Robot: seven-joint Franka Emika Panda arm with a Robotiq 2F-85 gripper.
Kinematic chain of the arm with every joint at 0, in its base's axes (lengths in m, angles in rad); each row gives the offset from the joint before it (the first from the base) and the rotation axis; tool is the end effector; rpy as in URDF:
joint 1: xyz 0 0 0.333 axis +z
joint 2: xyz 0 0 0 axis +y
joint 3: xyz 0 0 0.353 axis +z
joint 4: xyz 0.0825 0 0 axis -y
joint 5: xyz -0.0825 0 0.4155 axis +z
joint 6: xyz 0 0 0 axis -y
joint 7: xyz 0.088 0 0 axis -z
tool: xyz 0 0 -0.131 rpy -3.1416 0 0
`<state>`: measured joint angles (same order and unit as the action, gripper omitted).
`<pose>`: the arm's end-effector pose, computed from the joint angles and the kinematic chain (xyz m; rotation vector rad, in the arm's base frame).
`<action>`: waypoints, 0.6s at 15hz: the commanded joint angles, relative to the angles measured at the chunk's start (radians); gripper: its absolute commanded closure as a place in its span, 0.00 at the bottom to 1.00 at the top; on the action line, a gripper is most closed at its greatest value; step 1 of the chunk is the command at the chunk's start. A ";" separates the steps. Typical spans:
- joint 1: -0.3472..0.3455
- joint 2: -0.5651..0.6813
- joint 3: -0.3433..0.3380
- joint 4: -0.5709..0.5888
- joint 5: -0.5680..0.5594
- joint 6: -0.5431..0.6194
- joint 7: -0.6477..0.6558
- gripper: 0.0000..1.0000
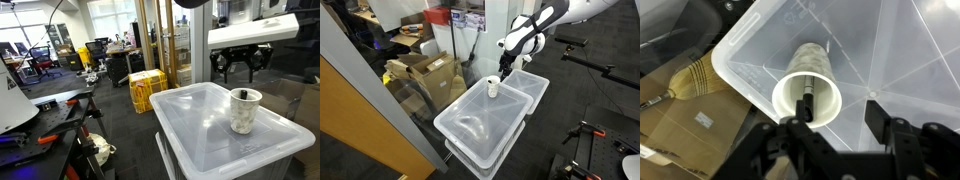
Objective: Remove the marker from the mug cup and place it on the table
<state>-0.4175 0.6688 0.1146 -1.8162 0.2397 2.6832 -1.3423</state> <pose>0.6788 -0.2237 0.1709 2.8549 1.2117 0.4305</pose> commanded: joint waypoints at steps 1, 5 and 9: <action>-0.040 0.039 0.039 0.067 -0.006 -0.053 -0.058 0.39; -0.054 0.072 0.057 0.111 0.000 -0.085 -0.098 0.46; -0.054 0.107 0.059 0.161 0.004 -0.119 -0.126 0.48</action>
<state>-0.4532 0.7413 0.1536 -1.7193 0.2400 2.6165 -1.4288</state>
